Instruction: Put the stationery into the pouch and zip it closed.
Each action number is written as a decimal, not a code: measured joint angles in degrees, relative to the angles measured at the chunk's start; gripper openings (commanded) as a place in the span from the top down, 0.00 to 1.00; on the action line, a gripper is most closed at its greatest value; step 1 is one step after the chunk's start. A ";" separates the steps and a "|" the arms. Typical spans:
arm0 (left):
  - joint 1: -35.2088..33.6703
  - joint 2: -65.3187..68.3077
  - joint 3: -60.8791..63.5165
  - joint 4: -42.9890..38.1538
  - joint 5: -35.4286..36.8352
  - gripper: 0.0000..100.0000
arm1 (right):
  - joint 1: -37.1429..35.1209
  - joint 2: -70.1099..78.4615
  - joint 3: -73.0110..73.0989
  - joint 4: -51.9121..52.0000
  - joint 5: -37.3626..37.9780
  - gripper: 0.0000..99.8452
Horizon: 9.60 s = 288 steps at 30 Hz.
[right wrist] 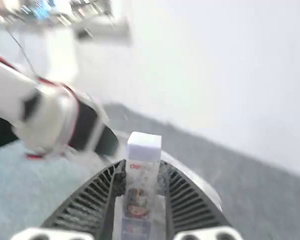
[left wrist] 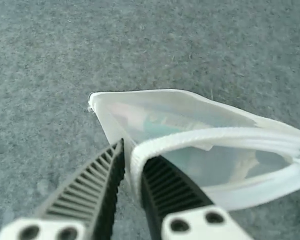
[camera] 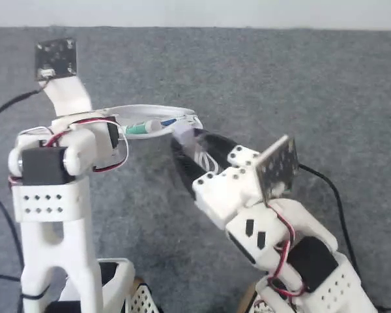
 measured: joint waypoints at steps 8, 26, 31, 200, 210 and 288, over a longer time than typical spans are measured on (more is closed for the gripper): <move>-1.76 0.00 0.00 0.00 0.00 0.99 | -1.93 6.95 0.00 -16.09 2.02 0.99; -1.85 0.00 0.00 0.00 0.00 0.99 | 0.09 35.52 0.00 -45.54 2.20 0.99; -1.85 0.00 0.00 0.00 0.00 0.99 | 0.70 40.62 0.62 -47.12 2.20 0.99; -2.11 0.09 0.00 0.00 0.09 0.99 | 10.90 33.05 13.98 -29.27 14.15 0.87; -2.11 0.09 0.00 0.00 0.09 0.99 | 10.99 35.25 13.71 -30.95 14.15 0.87; -2.11 0.00 0.00 0.00 0.00 0.72 | -2.20 -3.60 15.56 14.68 26.81 1.00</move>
